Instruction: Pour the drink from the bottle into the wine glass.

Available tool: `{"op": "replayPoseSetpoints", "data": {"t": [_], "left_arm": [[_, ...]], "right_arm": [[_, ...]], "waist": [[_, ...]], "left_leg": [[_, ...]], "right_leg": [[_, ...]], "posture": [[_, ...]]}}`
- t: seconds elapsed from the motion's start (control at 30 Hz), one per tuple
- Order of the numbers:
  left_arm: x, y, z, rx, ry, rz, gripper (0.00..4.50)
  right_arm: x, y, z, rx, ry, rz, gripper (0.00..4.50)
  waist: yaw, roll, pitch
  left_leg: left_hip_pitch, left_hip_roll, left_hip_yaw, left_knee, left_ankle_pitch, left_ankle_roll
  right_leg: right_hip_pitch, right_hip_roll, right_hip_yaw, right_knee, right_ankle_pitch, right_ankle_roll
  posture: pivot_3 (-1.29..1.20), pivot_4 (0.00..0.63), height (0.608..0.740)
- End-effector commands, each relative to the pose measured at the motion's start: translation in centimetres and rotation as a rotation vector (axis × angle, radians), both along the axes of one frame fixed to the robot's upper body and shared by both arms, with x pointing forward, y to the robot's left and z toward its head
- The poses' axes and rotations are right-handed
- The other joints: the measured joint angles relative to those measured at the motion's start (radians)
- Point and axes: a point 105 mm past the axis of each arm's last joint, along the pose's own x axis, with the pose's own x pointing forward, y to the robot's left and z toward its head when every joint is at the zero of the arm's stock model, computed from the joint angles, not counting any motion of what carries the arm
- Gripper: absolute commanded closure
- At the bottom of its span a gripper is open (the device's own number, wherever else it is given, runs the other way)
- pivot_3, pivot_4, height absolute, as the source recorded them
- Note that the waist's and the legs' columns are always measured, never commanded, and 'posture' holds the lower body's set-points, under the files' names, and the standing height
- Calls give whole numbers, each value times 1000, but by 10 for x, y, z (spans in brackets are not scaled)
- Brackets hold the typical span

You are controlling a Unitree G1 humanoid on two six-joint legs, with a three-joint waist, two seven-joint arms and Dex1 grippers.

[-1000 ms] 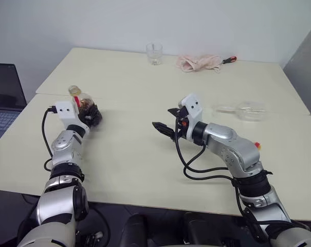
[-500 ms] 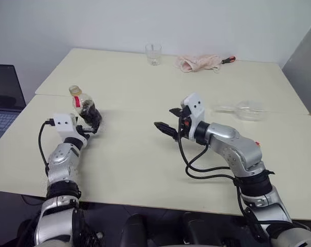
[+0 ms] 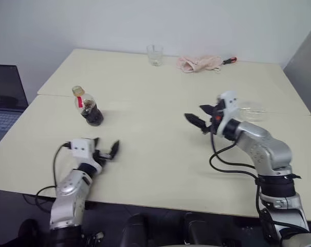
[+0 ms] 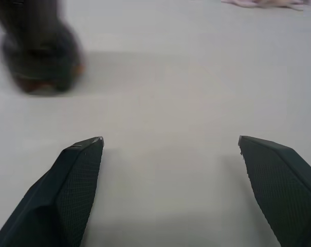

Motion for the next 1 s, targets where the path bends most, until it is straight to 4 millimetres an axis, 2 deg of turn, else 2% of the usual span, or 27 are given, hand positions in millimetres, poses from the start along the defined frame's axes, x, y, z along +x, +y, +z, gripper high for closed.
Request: {"op": "replayPoseSetpoints", "data": {"t": [0.03, 0.13, 0.23, 0.33, 0.43, 0.53, 0.57, 0.83, 1.0], "left_arm": [[2, -56, 22, 28, -50, -275, 37], [5, -81, 34, 106, -69, -442, 37], [10, -100, 49, 230, -101, -573, 37], [14, -113, 65, 254, -130, -645, 37], [16, -120, 71, 291, -153, -680, 37], [18, -123, 74, 302, -160, -696, 37], [18, -123, 74, 302, -159, -695, 37], [21, -122, 73, 301, -157, -689, 37], [24, -119, 73, 310, -169, -662, 37]], "right_arm": [[-6, -25, 14, 154, 2, -79, 0], [-5, -38, 12, 285, 59, -174, 0], [-1, -52, 1, 464, 171, -309, 0], [-2, -46, -8, 532, 247, -339, 0], [10, -48, -14, 648, 330, -417, 0], [27, -55, -18, 847, 409, -497, 0], [30, -55, -17, 864, 415, -490, 0], [58, -57, -25, 886, 460, -528, 0], [74, -66, -31, 907, 454, -578, 0]], "waist": [[1, 0, 0], [-6, 0, 0], [-15, 0, 0], [-21, 1, 0], [-31, 1, 0], [-34, 1, 0], [-33, 1, 0], [-32, 2, 1], [-32, 2, 1]], "left_leg": [[0, 0, 0, 0, 0, 0], [-1, -1, 0, 0, 0, 0], [0, 0, -1, -1, 0, 0], [0, 0, -2, -2, 0, 0], [0, 0, -2, -3, 0, 0], [0, -1, -1, -3, 0, 0], [0, -1, -1, -3, 0, 0], [-1, -1, 0, -4, 0, 0], [-1, -1, 0, -6, 0, 0]], "right_leg": [[0, 0, 0, -1, 0, 0], [0, 3, 0, -3, 0, 0], [0, 7, 1, -2, 0, 0], [-1, 7, 2, -1, -1, -2], [-1, 7, 3, -1, -2, -1], [-2, 6, 2, -1, -2, 0], [-2, 6, 3, -1, -3, 1], [-2, 6, 4, -4, -3, 0], [-2, 6, 4, -5, -2, -1]], "posture": [[0, 150, 740], [0, 150, 740], [0, 150, 740], [0, 150, 740], [0, 150, 740], [0, 150, 740], [0, 150, 740], [0, 150, 740], [0, 150, 740]]}}
